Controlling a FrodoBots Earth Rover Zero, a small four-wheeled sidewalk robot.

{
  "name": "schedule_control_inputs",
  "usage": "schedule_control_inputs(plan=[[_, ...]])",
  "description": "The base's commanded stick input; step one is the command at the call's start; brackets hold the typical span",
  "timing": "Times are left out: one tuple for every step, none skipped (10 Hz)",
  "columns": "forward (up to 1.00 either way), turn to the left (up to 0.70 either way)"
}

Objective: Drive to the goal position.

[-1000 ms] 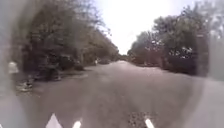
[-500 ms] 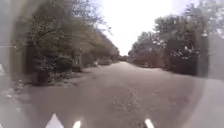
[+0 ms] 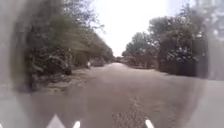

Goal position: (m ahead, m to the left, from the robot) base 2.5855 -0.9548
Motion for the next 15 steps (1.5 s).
schedule_control_inputs(plan=[[0.85, 0.00], [0.85, 0.00], [0.85, 0.00], [0.85, 0.00], [0.85, 0.00], [0.85, 0.00], [0.85, 0.00], [0.85, 0.00], [0.85, 0.00], [0.85, 0.00], [0.85, 0.00], [0.85, 0.00], [0.85, 0.00], [0.85, 0.00], [0.85, 0.00]])
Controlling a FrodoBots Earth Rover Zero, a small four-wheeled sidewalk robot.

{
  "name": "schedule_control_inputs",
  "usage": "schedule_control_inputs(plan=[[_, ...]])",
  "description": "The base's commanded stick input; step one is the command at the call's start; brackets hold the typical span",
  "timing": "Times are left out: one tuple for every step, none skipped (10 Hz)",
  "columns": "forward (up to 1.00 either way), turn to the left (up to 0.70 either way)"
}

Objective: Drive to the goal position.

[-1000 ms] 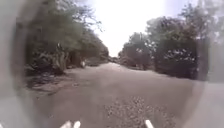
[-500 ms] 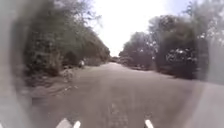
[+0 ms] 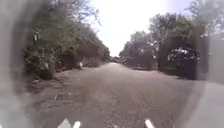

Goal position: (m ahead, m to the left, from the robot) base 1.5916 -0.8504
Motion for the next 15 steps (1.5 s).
schedule_control_inputs(plan=[[0.85, 0.00], [0.85, 0.00], [0.85, 0.00], [0.85, 0.00], [0.85, 0.00], [0.85, 0.00], [0.85, 0.00], [0.85, 0.00], [0.85, 0.00], [0.85, 0.00], [0.85, 0.00], [0.85, 0.00], [0.85, 0.00], [0.85, 0.00], [0.85, 0.00]])
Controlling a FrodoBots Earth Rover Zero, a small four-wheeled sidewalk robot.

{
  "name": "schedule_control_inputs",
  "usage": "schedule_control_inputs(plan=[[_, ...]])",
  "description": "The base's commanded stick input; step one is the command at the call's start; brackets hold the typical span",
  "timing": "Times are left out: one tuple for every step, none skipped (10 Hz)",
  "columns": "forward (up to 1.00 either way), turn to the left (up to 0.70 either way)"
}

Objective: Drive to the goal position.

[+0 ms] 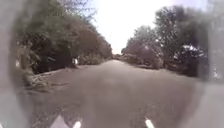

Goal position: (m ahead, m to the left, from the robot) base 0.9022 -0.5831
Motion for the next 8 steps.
schedule_control_inputs(plan=[[0.85, 0.00], [0.85, 0.00], [0.85, 0.00], [0.85, 0.00], [0.85, 0.00], [0.85, 0.00], [0.85, 0.00], [0.85, 0.00]])
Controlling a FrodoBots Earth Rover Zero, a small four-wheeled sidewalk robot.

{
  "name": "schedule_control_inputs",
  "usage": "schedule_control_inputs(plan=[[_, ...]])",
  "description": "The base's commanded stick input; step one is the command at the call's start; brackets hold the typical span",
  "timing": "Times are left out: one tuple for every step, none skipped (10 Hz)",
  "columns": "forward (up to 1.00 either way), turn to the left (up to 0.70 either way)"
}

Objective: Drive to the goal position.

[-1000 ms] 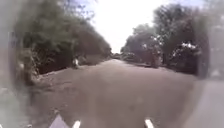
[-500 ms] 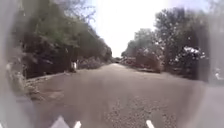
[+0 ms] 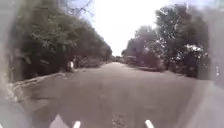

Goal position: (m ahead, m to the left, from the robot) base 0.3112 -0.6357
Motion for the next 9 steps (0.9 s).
schedule_control_inputs(plan=[[0.85, 0.00], [0.85, 0.00], [0.85, 0.00], [0.85, 0.00], [0.85, 0.00], [0.85, 0.00], [0.85, 0.00], [0.85, 0.00], [0.85, 0.00]])
